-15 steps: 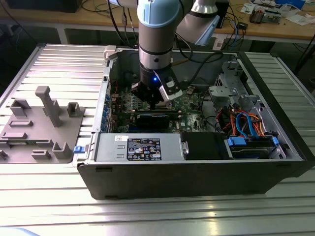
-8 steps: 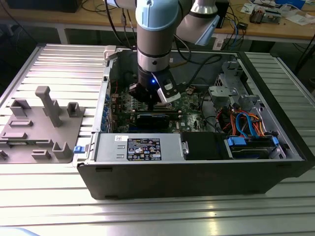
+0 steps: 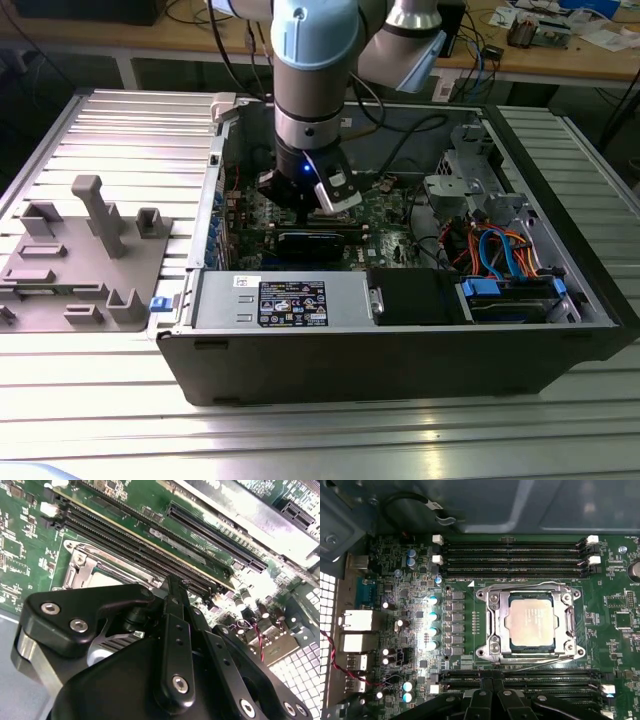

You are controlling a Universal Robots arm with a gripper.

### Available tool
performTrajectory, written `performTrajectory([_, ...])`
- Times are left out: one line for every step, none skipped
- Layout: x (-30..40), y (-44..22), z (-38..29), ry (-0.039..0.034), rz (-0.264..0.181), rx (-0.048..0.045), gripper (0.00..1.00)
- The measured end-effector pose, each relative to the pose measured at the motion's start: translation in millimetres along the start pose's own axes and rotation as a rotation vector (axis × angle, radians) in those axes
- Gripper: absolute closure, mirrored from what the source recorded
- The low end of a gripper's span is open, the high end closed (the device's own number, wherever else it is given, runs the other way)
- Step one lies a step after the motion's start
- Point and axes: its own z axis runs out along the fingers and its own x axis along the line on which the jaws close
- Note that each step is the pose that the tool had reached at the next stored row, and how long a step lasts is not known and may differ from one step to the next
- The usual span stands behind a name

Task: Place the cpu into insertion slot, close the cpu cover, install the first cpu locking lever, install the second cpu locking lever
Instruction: 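Install the second cpu locking lever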

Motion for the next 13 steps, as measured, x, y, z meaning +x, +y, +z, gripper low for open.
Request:
performTrajectory([0.3, -0.4, 0.9, 0.0002, 0.0, -0.0035, 0.89])
performTrajectory([0.5, -0.8, 1.7, 0.0003, 0.0, -0.0052, 0.89])
performTrajectory([0.6, -1.7, 2.6, 0.0007, 0.0, -0.0074, 0.89])
performTrajectory([0.6, -2.4, 3.1, 0.0012, 0.0, -0.0099, 0.89])
performTrajectory([0.6, -3.6, 3.6, 0.0029, 0.001, -0.0193, 0.89])
performTrajectory([0.6, -4.5, 3.8, 0.0048, 0.001, -0.0317, 0.89])
performTrajectory([0.7, -5.2, 3.9, 0.0056, 0.001, -0.0538, 0.89])
performTrajectory([0.6, -5.8, 4.1, 0.0058, 0.001, -0.0661, 0.89])
performTrajectory([0.7, -6.3, 4.4, 0.0059, 0.001, -0.0724, 0.89])
performTrajectory([0.7, -7.0, 4.8, 0.0059, 0.001, -0.0771, 0.89])
performTrajectory([0.7, -7.7, 5.0, 0.006, 0.002, -0.0796, 0.89])
performTrajectory([0.7, -8.8, 5.1, 0.0059, 0.001, -0.0816, 0.89])
performTrajectory([0.7, -10.1, 4.9, 0.0059, 0.001, -0.0835, 0.89])
